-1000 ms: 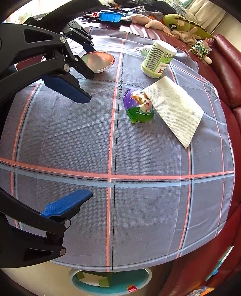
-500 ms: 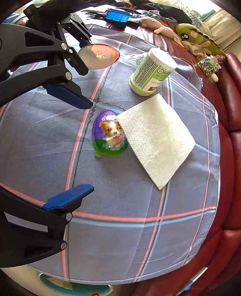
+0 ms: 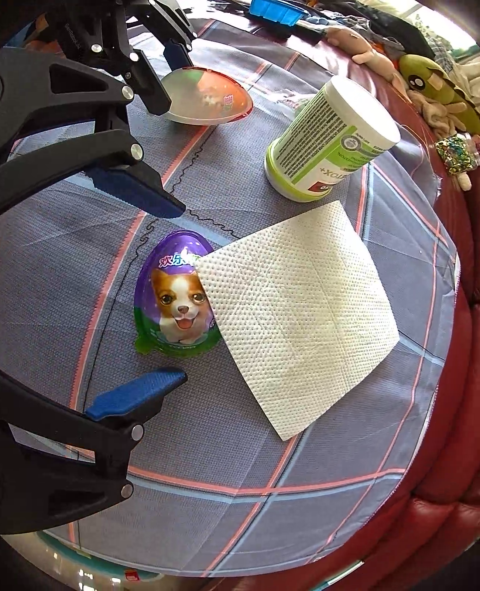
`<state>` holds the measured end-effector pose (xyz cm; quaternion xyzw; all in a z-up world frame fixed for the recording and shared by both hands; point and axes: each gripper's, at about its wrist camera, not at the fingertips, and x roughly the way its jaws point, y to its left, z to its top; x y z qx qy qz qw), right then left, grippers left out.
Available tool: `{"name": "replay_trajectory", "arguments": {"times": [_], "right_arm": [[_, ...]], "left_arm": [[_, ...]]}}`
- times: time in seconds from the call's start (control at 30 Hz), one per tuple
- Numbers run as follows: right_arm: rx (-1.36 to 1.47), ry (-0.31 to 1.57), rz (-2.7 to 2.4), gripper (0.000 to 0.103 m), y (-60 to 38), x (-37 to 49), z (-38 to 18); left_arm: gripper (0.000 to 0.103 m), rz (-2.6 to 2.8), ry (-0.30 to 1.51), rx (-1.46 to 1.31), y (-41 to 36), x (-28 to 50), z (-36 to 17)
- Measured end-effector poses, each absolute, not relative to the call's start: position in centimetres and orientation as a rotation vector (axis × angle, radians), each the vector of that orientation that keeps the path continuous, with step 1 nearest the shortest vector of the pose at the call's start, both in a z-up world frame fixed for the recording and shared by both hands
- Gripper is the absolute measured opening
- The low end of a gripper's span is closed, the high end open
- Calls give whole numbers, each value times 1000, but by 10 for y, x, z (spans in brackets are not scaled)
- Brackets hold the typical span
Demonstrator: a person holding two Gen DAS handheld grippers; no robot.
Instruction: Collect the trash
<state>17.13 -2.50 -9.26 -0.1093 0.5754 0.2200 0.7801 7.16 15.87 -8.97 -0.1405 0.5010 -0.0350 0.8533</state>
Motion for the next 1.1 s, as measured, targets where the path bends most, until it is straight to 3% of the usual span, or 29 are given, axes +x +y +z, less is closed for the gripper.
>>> {"name": "replay_trajectory", "arguments": {"times": [0.03, 0.07, 0.6, 0.9, 0.97, 1.0, 1.03, 1.1], "right_arm": [[-254, 1227, 469, 64, -24, 169, -92], [-273, 1213, 458, 63, -22, 168, -91], [-133, 1256, 469, 62, -54, 152, -81], [-42, 1262, 477, 62, -72, 149, -74], [-34, 1261, 473, 62, -75, 150, -74], [-30, 1263, 470, 62, -78, 151, -75], [-24, 1264, 468, 62, -80, 152, -75], [-14, 1264, 464, 62, -85, 152, -76]], "left_arm": [[51, -73, 1053, -299, 160, 71, -90], [55, -67, 1051, -299, 161, 71, -89], [57, -67, 1048, -275, 157, 77, -87], [65, -39, 1056, -201, 143, 89, -90], [63, -33, 1047, -182, 140, 90, -91], [59, -27, 1043, -169, 138, 90, -91], [47, -21, 1040, -153, 137, 90, -91], [46, -18, 1036, -150, 136, 88, -90]]}}
